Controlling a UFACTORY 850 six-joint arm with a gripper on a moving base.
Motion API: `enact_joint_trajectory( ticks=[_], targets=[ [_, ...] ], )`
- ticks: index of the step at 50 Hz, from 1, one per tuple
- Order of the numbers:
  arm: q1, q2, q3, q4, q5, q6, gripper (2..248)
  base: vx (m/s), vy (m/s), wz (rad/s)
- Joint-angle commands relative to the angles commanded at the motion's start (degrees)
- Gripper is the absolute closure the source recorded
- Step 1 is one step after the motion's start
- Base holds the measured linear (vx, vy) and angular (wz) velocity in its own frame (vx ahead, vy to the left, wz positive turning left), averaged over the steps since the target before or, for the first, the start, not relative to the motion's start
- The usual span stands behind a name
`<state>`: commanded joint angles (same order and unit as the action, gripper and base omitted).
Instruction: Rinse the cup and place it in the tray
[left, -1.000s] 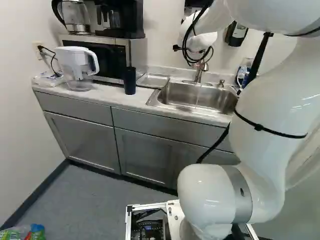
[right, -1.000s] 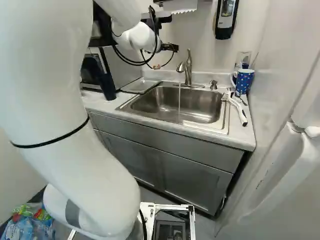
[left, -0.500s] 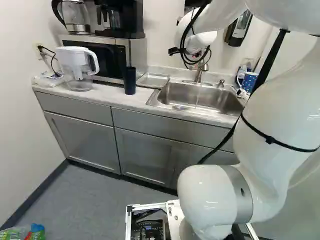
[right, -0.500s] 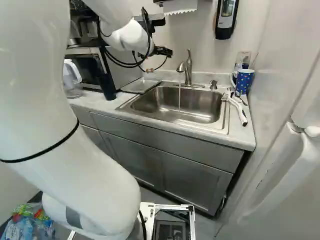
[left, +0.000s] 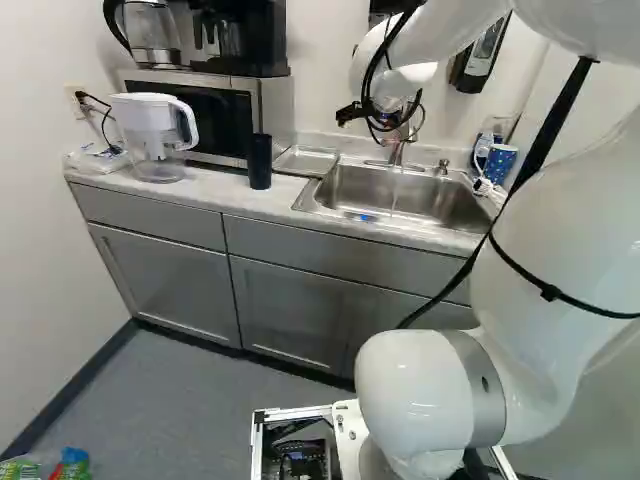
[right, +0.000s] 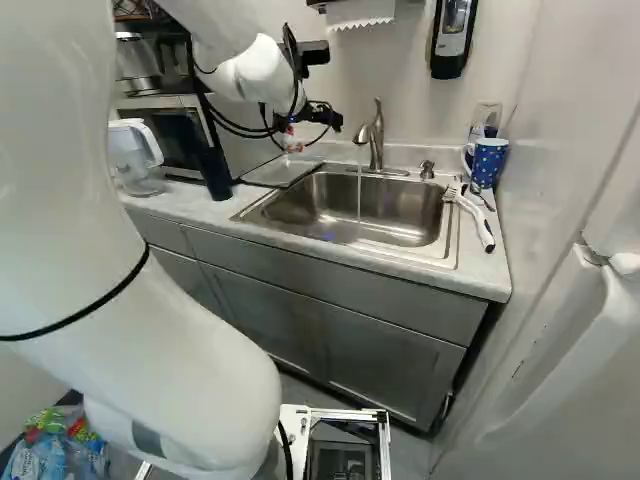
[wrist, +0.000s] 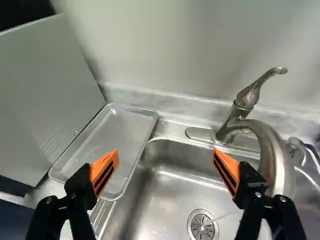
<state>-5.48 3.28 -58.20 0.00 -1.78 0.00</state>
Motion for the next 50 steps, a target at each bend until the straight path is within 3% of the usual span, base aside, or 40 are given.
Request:
enact_joint_trajectory(
  ticks=[25,37,50],
  targets=[
    [-0.78,3.75,3.59,0.00,-9.62,0.00,3,0.000,0.000,0.000],
    [-2.61,6.07,5.73,0.00,-14.18,0.00,3,0.000,0.000,0.000],
    [-5.23,8.29,7.74,0.00,-14.10,0.00,3,0.000,0.000,0.000]
  ],
)
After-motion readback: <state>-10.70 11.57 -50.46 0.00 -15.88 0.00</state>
